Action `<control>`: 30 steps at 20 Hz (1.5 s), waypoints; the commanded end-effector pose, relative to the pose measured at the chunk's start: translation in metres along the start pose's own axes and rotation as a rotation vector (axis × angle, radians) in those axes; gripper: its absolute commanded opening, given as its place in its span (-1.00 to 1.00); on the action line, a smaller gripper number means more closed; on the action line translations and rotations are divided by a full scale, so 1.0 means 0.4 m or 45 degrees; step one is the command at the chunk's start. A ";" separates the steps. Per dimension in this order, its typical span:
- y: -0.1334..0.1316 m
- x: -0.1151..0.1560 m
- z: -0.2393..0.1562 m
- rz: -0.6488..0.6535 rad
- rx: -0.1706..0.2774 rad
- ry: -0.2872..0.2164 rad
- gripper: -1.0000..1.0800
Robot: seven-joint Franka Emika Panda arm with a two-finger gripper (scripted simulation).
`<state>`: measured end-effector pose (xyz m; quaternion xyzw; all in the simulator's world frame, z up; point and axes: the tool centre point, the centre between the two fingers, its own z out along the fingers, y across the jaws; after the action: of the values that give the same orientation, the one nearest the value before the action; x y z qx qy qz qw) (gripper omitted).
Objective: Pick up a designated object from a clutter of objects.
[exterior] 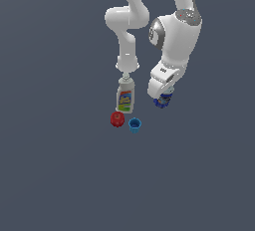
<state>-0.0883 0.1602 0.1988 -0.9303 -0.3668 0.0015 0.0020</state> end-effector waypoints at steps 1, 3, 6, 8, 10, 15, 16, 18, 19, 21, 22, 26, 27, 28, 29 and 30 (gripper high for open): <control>0.013 0.024 -0.059 0.000 -0.002 0.003 -1.00; 0.023 0.042 -0.103 0.000 -0.002 0.003 -1.00; 0.038 0.071 -0.171 0.000 -0.002 0.003 -1.00; 0.048 0.090 -0.214 0.000 -0.003 0.003 -1.00; 0.058 0.108 -0.256 0.001 -0.004 0.003 -1.00; 0.082 0.151 -0.350 0.001 -0.005 0.002 -1.00; 0.086 0.159 -0.366 0.002 -0.005 0.002 -1.00; 0.093 0.173 -0.395 0.002 -0.005 0.002 -1.00; 0.097 0.179 -0.408 0.002 -0.005 0.002 -1.00; 0.103 0.190 -0.430 0.002 -0.006 0.002 -1.00; 0.105 0.195 -0.440 0.002 -0.006 0.002 -1.00; 0.113 0.211 -0.470 0.002 -0.006 0.002 -1.00; 0.115 0.214 -0.475 0.002 -0.006 0.002 -1.00; 0.116 0.216 -0.480 0.002 -0.006 0.002 -1.00; 0.117 0.218 -0.483 0.002 -0.006 0.002 -1.00; 0.118 0.220 -0.486 0.002 -0.006 0.002 -1.00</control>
<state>0.0072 0.1847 0.3884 -0.9307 -0.3659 0.0020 0.0004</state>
